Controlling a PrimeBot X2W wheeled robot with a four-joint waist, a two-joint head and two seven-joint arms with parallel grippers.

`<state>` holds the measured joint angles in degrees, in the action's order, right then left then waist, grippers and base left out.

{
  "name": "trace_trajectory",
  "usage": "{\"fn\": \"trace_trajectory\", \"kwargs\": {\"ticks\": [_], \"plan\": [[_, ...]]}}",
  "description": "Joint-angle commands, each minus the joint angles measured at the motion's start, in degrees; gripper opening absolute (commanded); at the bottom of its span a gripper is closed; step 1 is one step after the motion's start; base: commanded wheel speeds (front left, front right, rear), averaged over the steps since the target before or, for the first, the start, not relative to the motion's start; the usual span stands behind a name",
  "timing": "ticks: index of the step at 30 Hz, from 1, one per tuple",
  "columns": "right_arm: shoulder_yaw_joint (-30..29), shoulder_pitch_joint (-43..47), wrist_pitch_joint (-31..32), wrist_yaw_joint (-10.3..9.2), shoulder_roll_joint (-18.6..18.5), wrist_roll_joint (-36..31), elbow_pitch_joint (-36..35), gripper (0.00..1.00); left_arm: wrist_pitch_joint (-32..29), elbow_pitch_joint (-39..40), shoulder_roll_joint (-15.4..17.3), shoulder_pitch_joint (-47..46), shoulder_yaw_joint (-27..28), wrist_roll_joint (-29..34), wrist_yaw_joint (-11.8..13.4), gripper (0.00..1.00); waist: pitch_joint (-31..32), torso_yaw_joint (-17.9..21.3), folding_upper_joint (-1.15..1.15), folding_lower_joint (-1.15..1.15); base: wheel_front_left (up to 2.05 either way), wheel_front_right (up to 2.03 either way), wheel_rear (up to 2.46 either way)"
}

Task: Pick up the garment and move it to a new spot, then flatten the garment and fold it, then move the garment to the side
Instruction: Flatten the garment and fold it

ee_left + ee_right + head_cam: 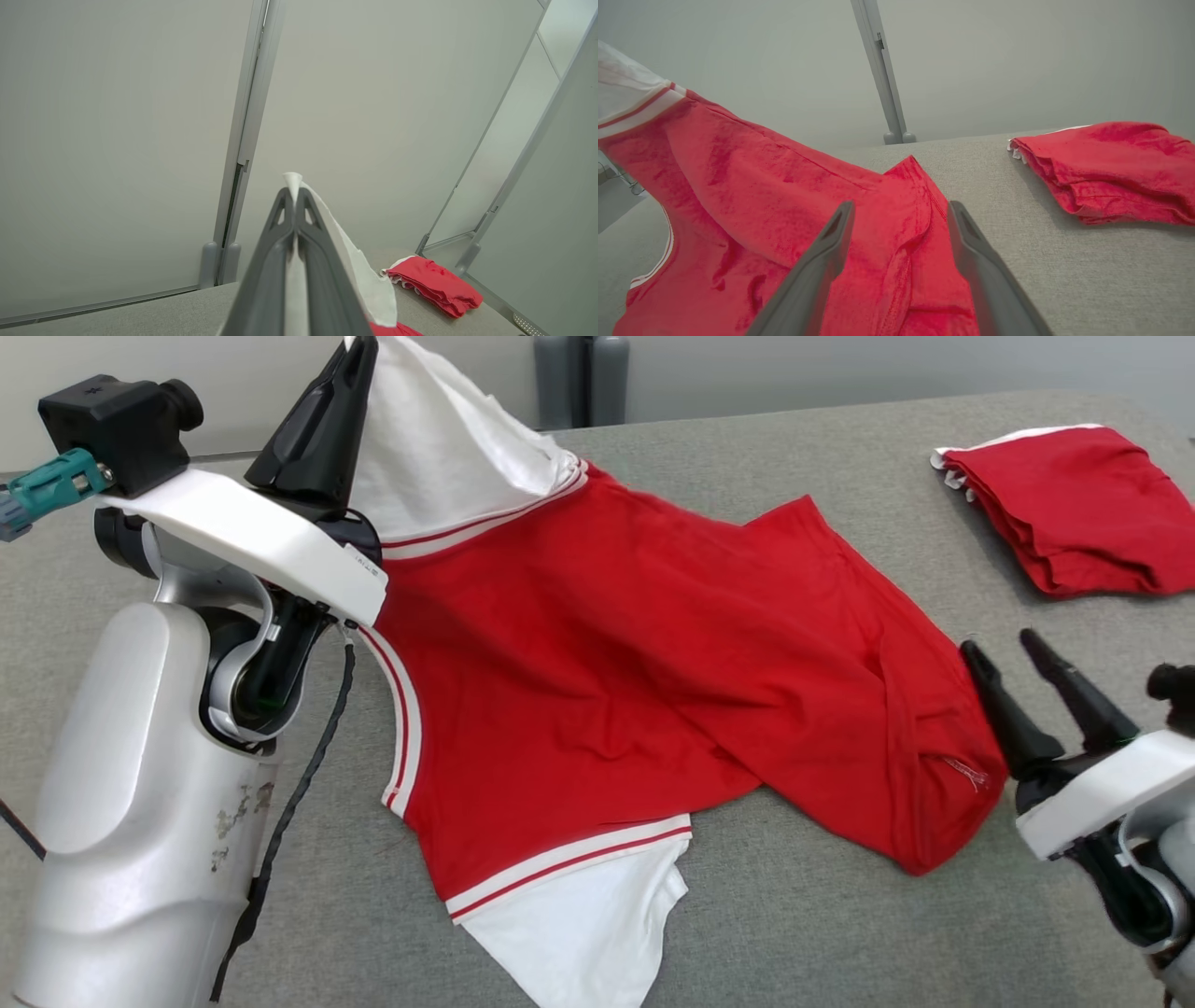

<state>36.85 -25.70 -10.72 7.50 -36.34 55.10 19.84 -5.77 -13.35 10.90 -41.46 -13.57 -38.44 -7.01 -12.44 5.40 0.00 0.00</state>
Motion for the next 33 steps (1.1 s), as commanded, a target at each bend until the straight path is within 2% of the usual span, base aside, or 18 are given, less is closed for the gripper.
{"fn": "trace_trajectory", "kwargs": {"ticks": [1, 4, 7, 10, 16, 22, 23, 24, 25, 26, 33], "plan": [[0.48, -0.57, 0.60, -0.02, 0.24, 0.61, 0.35, 1.00, 0.10, 0.14, 0.47, 0.64, 0.31, -0.50, -0.18, 0.00, -0.17, 0.46, 0.00, 0.00, 0.00, 0.00, 0.00], [1.37, -3.51, 3.41, -0.02, 1.39, 4.53, 1.28, 1.00, -1.68, 1.27, 1.30, 2.02, 0.09, -0.68, 0.59, 0.00, -0.75, 0.61, 0.00, 0.00, 0.00, 0.00, 0.00], [2.21, -7.82, 5.58, -0.03, 0.32, 5.23, 4.39, 1.00, -3.00, 3.52, 2.56, 3.49, -0.30, 0.53, 1.83, 0.00, -2.08, -0.31, 0.00, 0.00, 0.00, 0.00, 0.00], [4.31, -13.24, 6.80, -0.02, 0.47, 1.75, 9.89, 1.00, -3.42, 5.70, 3.18, 4.83, -0.51, 1.18, 2.72, 0.00, -3.80, -1.90, 0.00, 0.00, 0.00, 0.00, 0.00], [7.84, -22.54, 7.92, -0.03, 4.45, -5.34, 23.28, 1.00, -3.05, 8.63, 2.31, 5.44, -1.26, 1.23, 3.06, 0.00, -7.59, -5.30, 0.00, 0.00, 0.00, 0.00, 0.00], [11.05, -28.75, 7.96, -0.03, 8.97, -9.07, 33.20, 0.80, -2.30, 8.60, 1.63, 4.34, -2.61, 1.81, 2.70, 0.00, -9.74, -7.22, 0.00, 0.00, 0.00, 0.00, 0.00], [11.39, -29.34, 8.00, -0.03, 9.69, -9.23, 34.59, 0.67, -2.19, 8.49, 1.56, 4.21, -2.70, 1.81, 2.66, 0.00, -9.92, -7.36, 0.00, 0.00, 0.00, 0.00, 0.00], [11.80, -29.79, 8.48, -0.03, 10.43, -9.23, 35.67, 0.57, -2.12, 8.36, 1.48, 4.07, -2.78, 1.84, 2.63, 0.00, -10.05, -7.49, 0.00, 0.00, 0.00, 0.00, 0.00], [12.08, -30.37, 8.86, -0.04, 11.00, -9.08, 37.04, 0.56, -1.98, 8.23, 1.42, 3.91, -2.85, 1.84, 2.67, 0.00, -10.13, -7.60, 0.00, 0.00, 0.00, 0.00, 0.00], [12.41, -30.94, 9.03, -0.04, 11.35, -9.12, 38.18, 0.51, -1.89, 8.13, 1.38, 3.75, -2.90, 1.83, 2.65, 0.00, -10.20, -7.70, 0.00, 0.00, 0.00, 0.00, 0.00], [13.26, -33.21, 8.10, -0.04, 12.82, -9.57, 44.04, 0.52, -1.72, 7.65, 1.49, 3.37, -3.28, 1.88, 2.57, 0.00, -10.42, -8.21, 0.00, 0.00, 0.00, 0.00, 0.00]]}}
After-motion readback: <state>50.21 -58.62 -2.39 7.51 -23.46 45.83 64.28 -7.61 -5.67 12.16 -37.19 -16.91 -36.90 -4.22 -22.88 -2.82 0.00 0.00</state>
